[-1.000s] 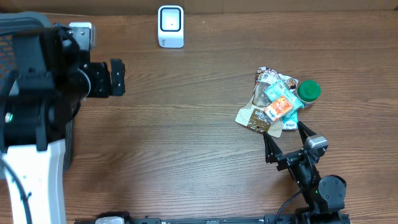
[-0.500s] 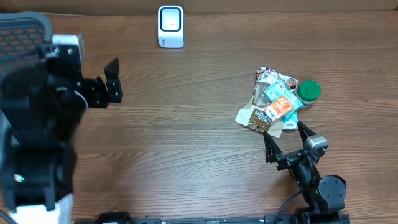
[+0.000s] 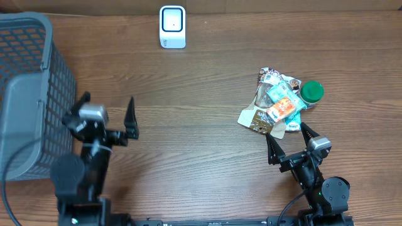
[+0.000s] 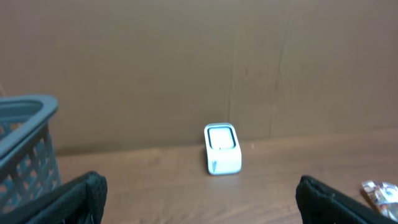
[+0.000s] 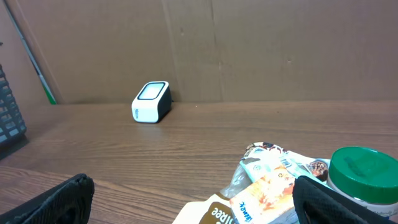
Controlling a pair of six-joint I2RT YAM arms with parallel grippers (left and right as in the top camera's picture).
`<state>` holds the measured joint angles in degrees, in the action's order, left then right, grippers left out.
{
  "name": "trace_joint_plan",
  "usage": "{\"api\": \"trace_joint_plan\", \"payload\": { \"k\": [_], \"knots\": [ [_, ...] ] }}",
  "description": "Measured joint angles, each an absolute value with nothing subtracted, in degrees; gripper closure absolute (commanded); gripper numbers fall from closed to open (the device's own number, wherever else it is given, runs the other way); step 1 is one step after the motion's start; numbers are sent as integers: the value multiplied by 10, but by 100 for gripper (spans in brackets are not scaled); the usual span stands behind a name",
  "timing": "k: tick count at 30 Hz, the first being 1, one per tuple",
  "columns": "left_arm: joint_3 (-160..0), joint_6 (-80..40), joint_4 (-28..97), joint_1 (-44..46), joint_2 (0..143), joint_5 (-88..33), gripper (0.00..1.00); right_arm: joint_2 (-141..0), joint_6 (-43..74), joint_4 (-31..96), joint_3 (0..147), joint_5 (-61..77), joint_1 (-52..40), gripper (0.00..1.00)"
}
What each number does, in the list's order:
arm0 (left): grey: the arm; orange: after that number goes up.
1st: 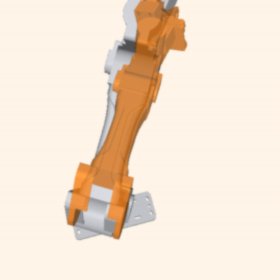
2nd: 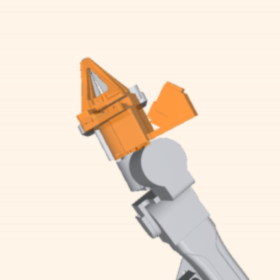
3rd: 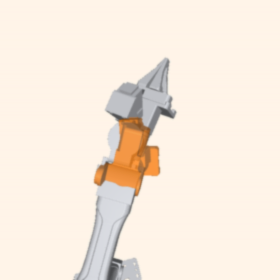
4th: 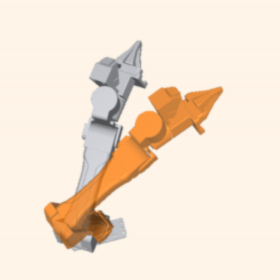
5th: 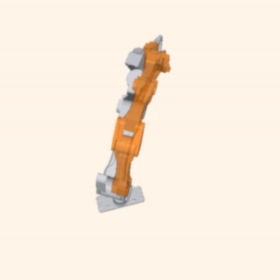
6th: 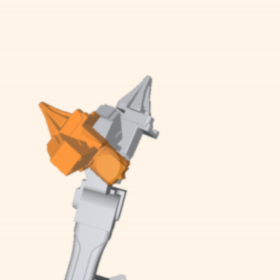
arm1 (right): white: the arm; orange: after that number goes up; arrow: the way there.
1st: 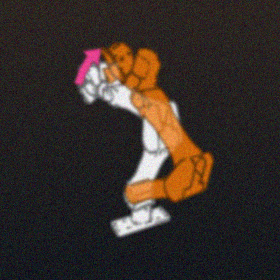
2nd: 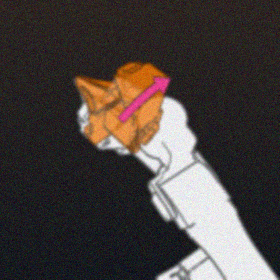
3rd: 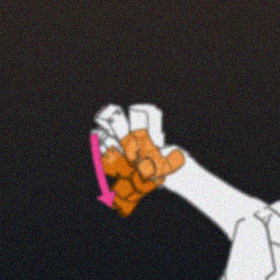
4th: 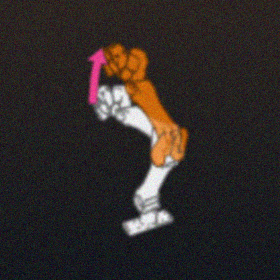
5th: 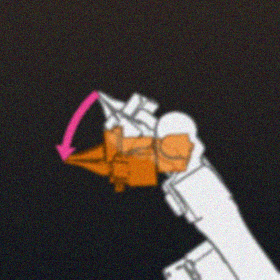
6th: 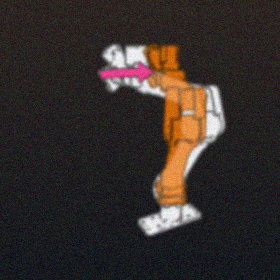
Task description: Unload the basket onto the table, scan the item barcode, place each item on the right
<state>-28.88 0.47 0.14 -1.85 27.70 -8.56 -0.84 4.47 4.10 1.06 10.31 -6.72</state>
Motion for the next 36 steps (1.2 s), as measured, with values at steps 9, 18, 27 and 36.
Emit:
{"api": "trace_joint_plan", "payload": {
  "k": [9, 18, 27, 36],
  "knots": [
    [-126, 56, -59, -18, 131, -84, 1, -8, 45, 41, 11, 103, -67, 0],
    [-62, 98, -60, -18, 54, -80, 1, -8, 45, 41, 11, 103, -67, 0],
    [-18, 107, -46, -18, 10, -79, 0, -8, 45, 41, 11, 103, -67, 0],
    [-6, 107, 37, -18, 8, -77, 0, -8, 45, 41, 11, 103, -67, 0]
  ]
}}
